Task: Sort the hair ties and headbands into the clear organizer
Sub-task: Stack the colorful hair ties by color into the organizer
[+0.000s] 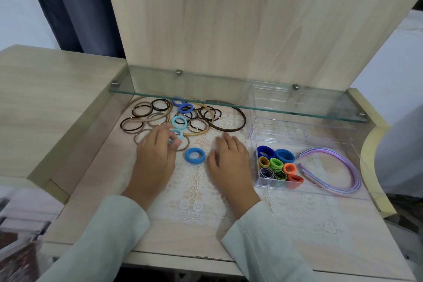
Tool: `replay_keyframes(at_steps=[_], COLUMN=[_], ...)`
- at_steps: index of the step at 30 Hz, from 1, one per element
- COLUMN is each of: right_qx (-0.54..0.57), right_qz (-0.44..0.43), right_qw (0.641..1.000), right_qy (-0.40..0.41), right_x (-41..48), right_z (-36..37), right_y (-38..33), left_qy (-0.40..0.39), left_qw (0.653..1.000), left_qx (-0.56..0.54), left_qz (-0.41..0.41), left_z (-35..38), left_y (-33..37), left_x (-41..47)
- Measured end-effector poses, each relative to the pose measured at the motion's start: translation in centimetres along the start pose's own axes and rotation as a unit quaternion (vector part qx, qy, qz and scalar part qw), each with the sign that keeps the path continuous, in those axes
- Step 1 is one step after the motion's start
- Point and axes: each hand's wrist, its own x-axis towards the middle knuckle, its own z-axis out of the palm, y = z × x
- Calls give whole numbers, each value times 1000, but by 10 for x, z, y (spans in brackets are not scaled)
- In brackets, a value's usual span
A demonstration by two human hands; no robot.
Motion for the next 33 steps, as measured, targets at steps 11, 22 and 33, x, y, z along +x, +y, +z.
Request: replay_keyframes(at_steps=[11,22,33], right_qx=[4,10,2], right_qz=[1,-3,-3], right_qw=[1000,1000,1000], right_qy=[2,16,8], right_x=[1,0,0], right_z=[0,1,0], right_y=[0,1,1], left_qy=[-16,-16,-25], left_qw=[998,998,994], left_qx=[-36,48,101], left_qz=[57,34,32], left_z=[8,2,-2], left_y=[14,26,31], left_x=[-3,-9,-9])
